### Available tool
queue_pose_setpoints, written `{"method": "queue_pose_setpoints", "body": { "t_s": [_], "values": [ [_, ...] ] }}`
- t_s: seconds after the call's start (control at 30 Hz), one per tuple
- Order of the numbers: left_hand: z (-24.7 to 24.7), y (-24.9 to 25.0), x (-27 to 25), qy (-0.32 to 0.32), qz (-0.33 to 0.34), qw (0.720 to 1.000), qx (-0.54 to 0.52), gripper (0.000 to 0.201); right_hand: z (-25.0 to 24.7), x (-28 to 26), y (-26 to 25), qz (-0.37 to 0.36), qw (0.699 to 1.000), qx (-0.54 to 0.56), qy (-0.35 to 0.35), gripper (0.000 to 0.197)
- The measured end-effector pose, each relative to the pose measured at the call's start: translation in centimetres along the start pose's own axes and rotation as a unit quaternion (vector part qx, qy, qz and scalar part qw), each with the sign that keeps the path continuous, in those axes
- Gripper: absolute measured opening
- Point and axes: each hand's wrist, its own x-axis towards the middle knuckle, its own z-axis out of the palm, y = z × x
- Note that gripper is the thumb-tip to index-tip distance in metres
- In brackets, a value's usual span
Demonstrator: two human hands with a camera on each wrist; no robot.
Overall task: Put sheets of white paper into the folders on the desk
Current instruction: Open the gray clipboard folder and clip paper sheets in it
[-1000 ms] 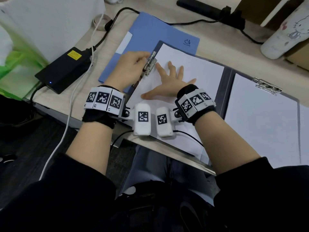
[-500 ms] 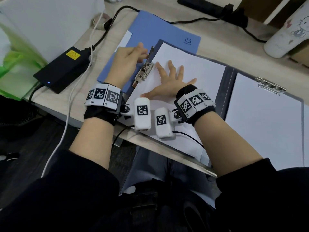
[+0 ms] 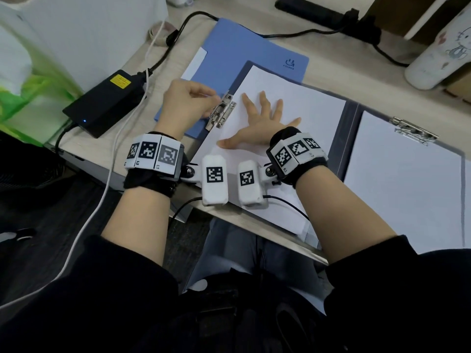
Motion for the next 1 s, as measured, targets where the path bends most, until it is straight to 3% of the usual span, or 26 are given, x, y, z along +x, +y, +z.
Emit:
{"method": "queue_pose_setpoints", "body": {
  "t_s": [0.17, 0.27, 0.6, 1.0],
  "values": [
    [-0.5, 0.2, -0.3, -0.016, -0.096, 0.995, -0.009, 0.013, 0.1, 0.0, 0.0, 0.000, 1.000, -0.001, -0.003, 0.119],
    [-0.9, 0.2, -0.4, -0.036, -0.115, 0.993, 0.002, 0.016, 0.1, 0.0, -0.1, 0.001, 1.000, -0.005, -0.001, 0.119],
    [-0.2, -1.1, -0.3, 0.007, -0.073, 0.990, 0.122, 0.026, 0.2, 0.1, -0.1, 0.002, 1.000, -0.002, -0.004, 0.119],
    [0.2, -1.2, -1.9, 0.026, -0.016, 0.990, 0.140, 0.014, 0.5, 0.0, 0.0, -0.001, 1.000, -0.007, 0.021, 0.118]
  ]
}}
